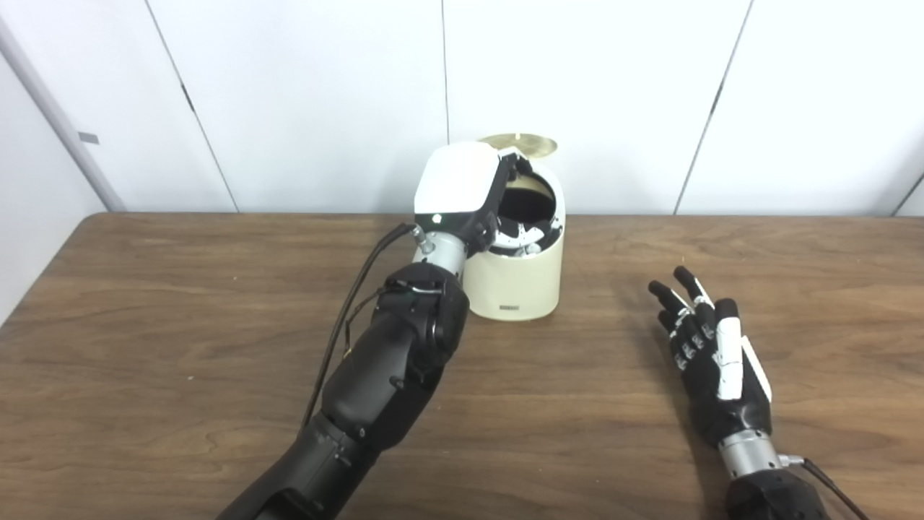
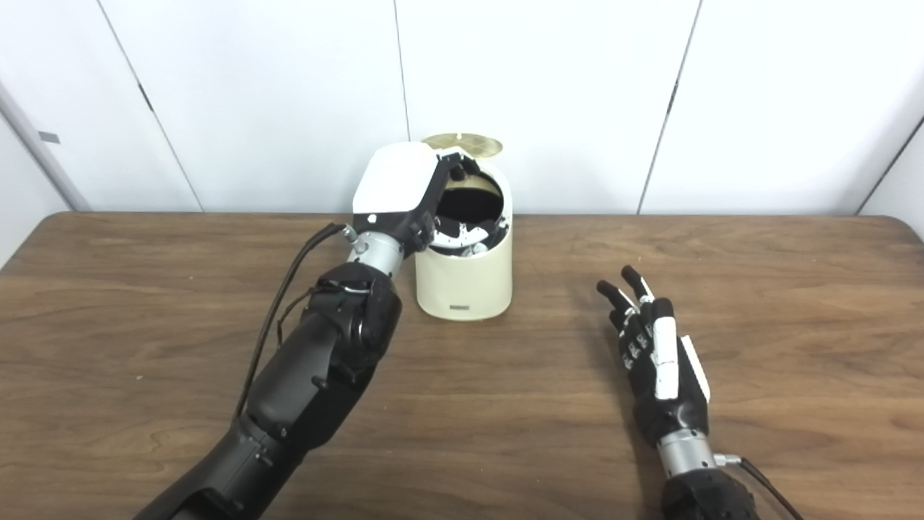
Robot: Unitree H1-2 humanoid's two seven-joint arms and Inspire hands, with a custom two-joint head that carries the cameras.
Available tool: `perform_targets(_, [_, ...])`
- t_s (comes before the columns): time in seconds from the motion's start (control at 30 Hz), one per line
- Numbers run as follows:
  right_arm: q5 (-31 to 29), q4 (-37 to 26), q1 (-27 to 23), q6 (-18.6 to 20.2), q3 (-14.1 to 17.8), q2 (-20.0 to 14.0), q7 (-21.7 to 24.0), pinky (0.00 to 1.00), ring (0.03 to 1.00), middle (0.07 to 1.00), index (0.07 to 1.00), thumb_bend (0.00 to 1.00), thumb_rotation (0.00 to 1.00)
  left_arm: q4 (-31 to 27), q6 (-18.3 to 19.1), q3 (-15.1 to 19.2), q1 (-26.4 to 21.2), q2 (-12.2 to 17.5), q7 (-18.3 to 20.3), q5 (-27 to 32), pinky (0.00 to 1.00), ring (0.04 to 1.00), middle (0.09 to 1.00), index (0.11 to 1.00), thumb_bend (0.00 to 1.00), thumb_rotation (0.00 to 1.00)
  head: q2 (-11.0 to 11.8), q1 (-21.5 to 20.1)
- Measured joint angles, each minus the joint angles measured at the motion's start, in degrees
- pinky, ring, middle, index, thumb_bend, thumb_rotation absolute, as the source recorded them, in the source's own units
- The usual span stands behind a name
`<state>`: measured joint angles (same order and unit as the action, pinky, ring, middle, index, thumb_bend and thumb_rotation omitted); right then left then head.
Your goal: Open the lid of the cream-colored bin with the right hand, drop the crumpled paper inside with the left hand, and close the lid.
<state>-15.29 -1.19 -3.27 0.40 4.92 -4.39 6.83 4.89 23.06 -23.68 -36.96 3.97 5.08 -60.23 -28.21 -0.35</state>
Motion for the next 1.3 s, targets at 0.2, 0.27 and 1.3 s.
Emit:
perform_targets(0.2, [-0.1,0.0,0.0,0.0,0.0,0.0,0.0,1.0,0.976,0.862,0.936,0.58,1.0,0.0,0.0,0.0,0.1,0.0,-0.3,0.0,0.48,0.624,0.731,0.693,0.82,0.0,-0.1,0.0])
perform_targets(0.27, [-0.1,0.0,0.0,0.0,0.0,0.0,0.0,1.0,0.974,0.862,0.935,0.58,1.0,0.0,0.0,0.1,0.2,-0.1,-0.7,0.1,0.46,0.592,0.698,0.678,0.81,0.0,-0.1,0.0])
perform_targets(1.3, [-1.0,0.0,0.0,0.6,-0.4,-0.9,1.2,1.0,0.964,0.858,0.907,0.57,1.0,2.7,-13.3,7.3,5.4,0.0,-19.3,11.0,0.39,0.442,0.516,0.462,0.48,0.0,0.4,0.4])
